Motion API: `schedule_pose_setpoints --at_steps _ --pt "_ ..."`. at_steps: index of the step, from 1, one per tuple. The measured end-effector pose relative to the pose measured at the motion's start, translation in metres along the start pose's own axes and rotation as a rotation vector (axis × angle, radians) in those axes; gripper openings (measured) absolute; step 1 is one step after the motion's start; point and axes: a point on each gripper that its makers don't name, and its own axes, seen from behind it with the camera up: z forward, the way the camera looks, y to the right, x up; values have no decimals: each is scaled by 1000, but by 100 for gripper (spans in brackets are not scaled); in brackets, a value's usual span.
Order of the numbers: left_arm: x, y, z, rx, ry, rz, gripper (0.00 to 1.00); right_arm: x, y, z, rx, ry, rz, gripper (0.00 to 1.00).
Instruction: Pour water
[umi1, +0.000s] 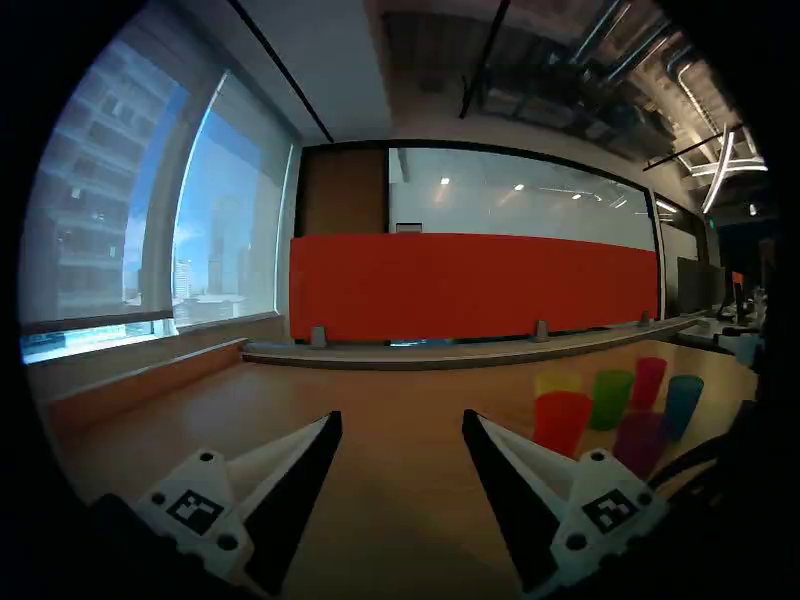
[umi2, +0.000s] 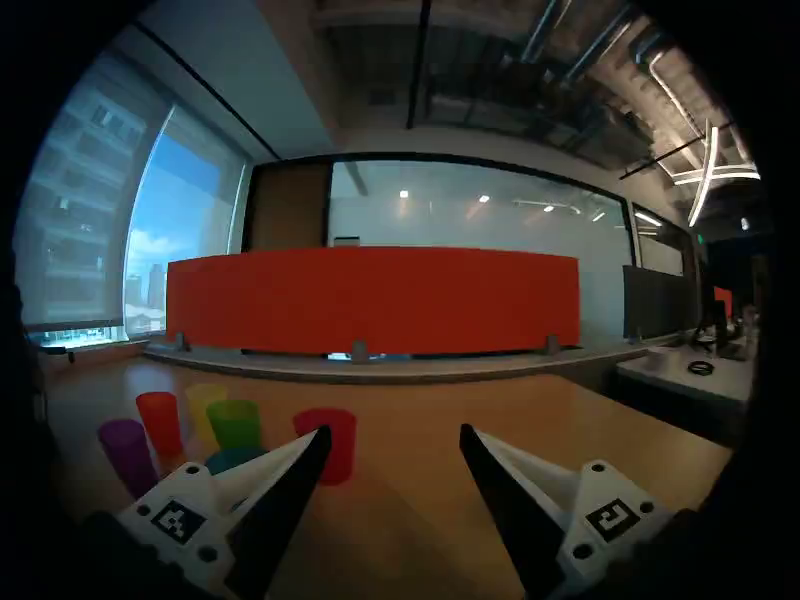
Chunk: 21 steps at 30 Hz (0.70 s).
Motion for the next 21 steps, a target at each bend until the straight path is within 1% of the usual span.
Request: schedule_pose_setpoints --at_steps 5,9,14,21 --pt "0 -3 2 15 -9 -7 89 -8 2 1 2 -18 0 99" --pt "8 -3 4 16 -7 -14 89 -3 5 1 9 -22 -8 99" --pt "28 2 4 6 -1 -12 89 9 8 1 16 -27 -18 99" --pt "62 10 5 -35 -13 -15 89 36 5 6 59 -49 -25 99"
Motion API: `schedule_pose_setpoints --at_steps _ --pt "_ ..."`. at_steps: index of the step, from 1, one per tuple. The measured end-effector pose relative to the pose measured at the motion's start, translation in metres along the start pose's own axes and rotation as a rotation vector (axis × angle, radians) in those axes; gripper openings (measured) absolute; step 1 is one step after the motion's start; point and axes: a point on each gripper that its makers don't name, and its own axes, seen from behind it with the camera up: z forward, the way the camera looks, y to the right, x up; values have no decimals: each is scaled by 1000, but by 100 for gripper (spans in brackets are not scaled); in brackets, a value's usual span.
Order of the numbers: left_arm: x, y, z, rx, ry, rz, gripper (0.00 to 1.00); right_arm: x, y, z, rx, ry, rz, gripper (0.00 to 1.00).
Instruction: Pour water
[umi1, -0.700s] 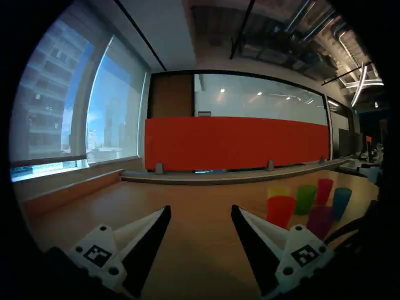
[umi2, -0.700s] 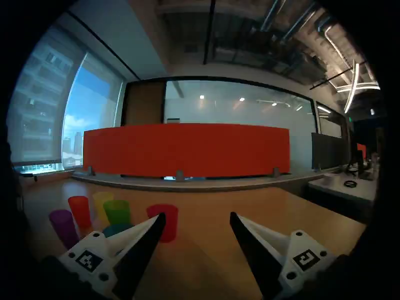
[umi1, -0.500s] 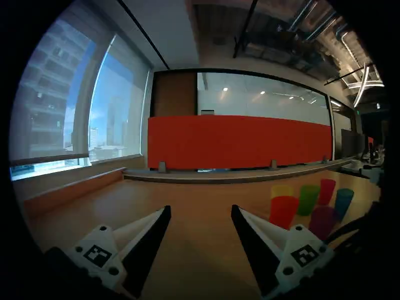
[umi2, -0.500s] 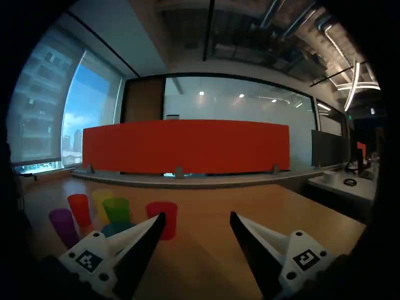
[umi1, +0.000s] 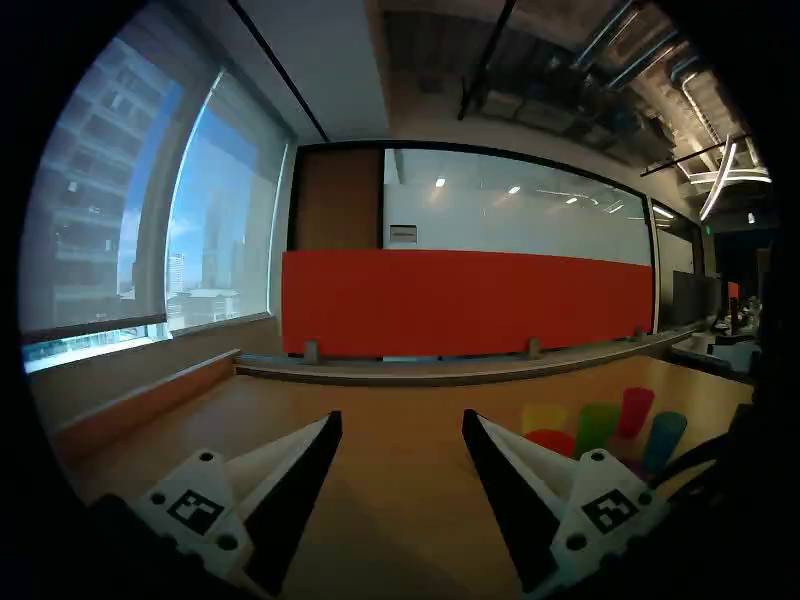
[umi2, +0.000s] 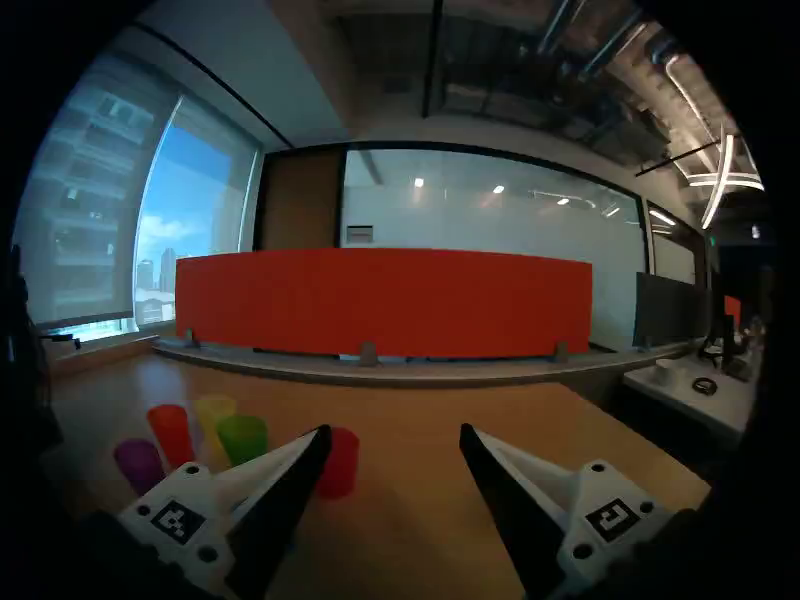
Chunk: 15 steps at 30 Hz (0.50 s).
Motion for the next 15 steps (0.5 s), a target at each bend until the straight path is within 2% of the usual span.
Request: schedule_pose_setpoints --at_steps 9,15 --pt "66 15 6 -59 19 22 89 48 -3 6 32 -16 1 99" --pt "100 26 9 -93 11 37 89 79 -5 7 60 -30 12 99"
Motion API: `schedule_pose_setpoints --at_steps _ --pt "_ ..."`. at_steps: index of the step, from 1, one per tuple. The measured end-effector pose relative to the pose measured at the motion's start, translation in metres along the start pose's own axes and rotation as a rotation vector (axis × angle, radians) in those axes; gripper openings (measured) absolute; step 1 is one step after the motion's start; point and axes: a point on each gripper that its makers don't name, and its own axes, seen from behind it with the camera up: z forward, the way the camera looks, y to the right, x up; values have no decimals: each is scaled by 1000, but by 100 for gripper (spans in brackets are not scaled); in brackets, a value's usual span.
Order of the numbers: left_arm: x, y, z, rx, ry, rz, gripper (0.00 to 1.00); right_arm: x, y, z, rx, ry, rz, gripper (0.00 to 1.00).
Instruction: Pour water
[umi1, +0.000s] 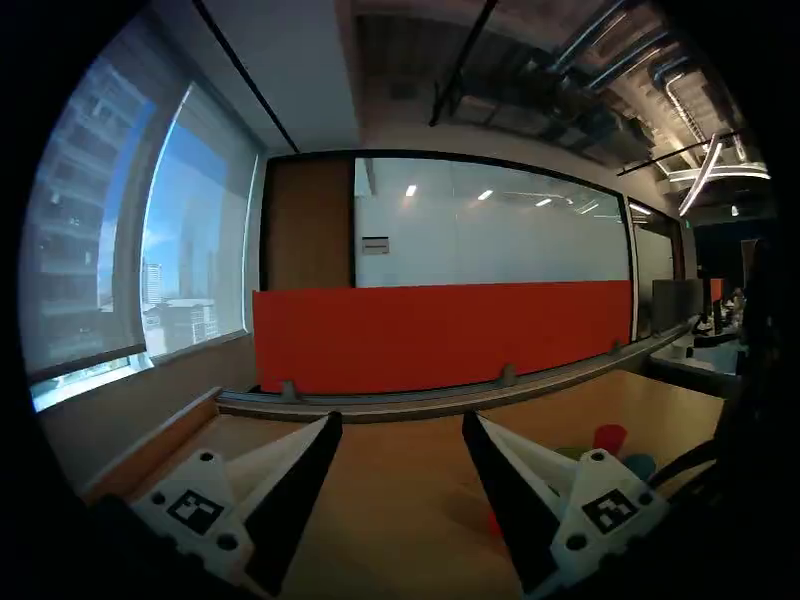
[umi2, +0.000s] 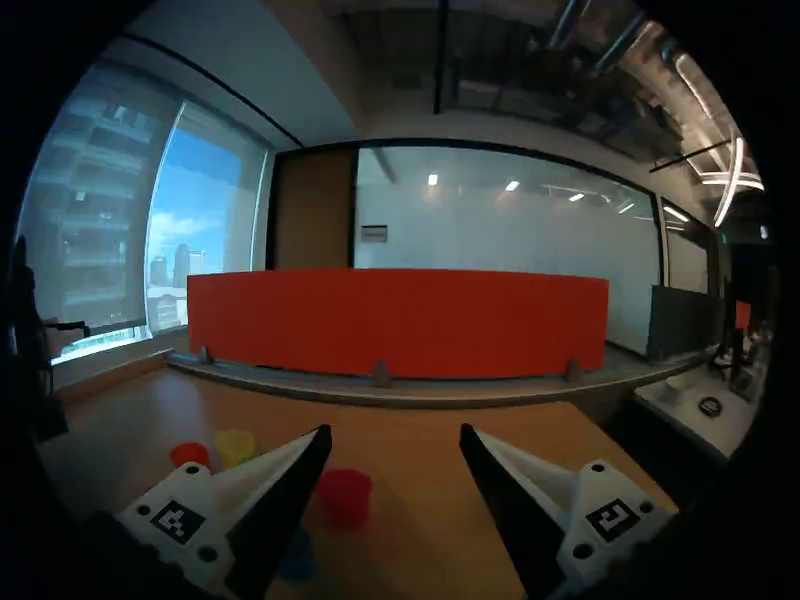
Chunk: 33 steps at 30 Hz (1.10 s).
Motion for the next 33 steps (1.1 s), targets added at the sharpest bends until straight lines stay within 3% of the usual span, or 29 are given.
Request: schedule_pose_setpoints --at_steps 6,13,24,33 --pt "31 14 4 -52 8 6 89 30 -4 0 33 -3 19 99" --pt "41 24 12 -97 -26 -26 89 61 -3 0 44 6 1 99" --pt "38 41 18 -174 -63 -65 89 66 -2 -3 82 2 3 99" --pt "49 68 12 -299 -47 -53 89 71 -19 -8 199 2 -8 99"
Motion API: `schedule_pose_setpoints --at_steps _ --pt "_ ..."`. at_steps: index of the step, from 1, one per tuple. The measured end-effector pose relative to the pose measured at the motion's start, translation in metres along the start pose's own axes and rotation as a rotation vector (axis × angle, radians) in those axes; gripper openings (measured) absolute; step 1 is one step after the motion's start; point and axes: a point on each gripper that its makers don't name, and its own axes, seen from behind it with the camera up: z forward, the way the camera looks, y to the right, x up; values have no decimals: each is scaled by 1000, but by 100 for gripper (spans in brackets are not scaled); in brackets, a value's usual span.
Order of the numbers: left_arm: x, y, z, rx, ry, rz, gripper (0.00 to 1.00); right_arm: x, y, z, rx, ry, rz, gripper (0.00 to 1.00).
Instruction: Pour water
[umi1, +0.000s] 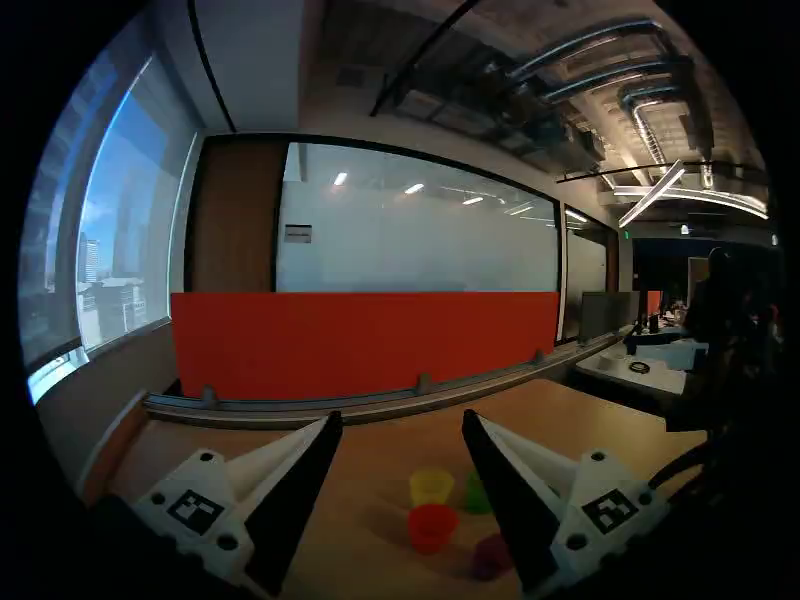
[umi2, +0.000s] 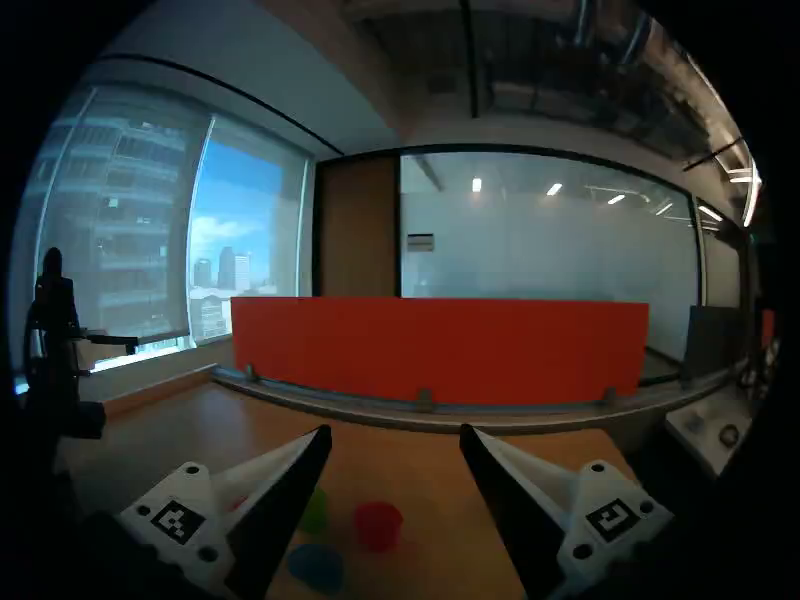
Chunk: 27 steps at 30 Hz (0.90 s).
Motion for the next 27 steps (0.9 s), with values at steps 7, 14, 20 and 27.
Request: schedule_pose_setpoints --at_steps 7,14,20,27 --pt "6 20 -4 -94 -1 2 89 4 -22 -3 126 2 6 99" --pt "16 37 -9 -177 17 -21 89 4 -41 -7 215 -4 -25 99" --pt "19 41 -9 -208 15 -44 89 6 -52 -11 254 0 -43 99" --pt "15 46 -7 -226 2 -24 89 4 -59 -12 286 -11 -49 99"
